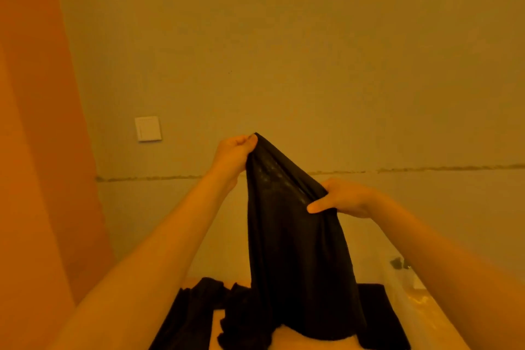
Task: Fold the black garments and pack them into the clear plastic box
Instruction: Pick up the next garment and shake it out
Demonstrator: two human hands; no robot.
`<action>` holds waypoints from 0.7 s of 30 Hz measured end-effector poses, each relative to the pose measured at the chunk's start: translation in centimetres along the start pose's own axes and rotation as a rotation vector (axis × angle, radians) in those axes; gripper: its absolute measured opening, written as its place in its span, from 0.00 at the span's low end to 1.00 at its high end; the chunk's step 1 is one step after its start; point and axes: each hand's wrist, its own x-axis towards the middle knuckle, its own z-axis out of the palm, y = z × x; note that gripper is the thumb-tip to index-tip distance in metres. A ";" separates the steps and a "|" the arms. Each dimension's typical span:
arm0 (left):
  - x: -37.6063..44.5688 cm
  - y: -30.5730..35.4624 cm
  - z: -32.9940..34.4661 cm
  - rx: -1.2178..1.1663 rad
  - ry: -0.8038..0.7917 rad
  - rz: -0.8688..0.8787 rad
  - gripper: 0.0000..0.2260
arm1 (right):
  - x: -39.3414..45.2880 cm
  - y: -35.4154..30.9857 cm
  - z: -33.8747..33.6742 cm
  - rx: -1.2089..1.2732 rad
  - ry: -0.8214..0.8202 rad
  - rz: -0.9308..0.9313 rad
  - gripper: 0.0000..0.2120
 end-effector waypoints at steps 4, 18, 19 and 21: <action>0.9 1.8 -3.0 0.107 0.088 0.029 0.11 | -0.5 0.9 -0.9 0.114 -0.003 -0.017 0.40; 3.7 4.5 -9.0 0.203 0.119 0.175 0.09 | -1.7 -4.2 -5.8 -0.095 0.594 -0.127 0.10; 4.4 5.3 -8.9 0.216 0.143 0.193 0.09 | -1.7 -5.3 -6.4 -0.152 0.648 -0.158 0.10; 6.1 7.7 -8.5 0.192 0.188 0.230 0.07 | -2.2 -8.1 -8.2 -0.244 0.718 -0.210 0.08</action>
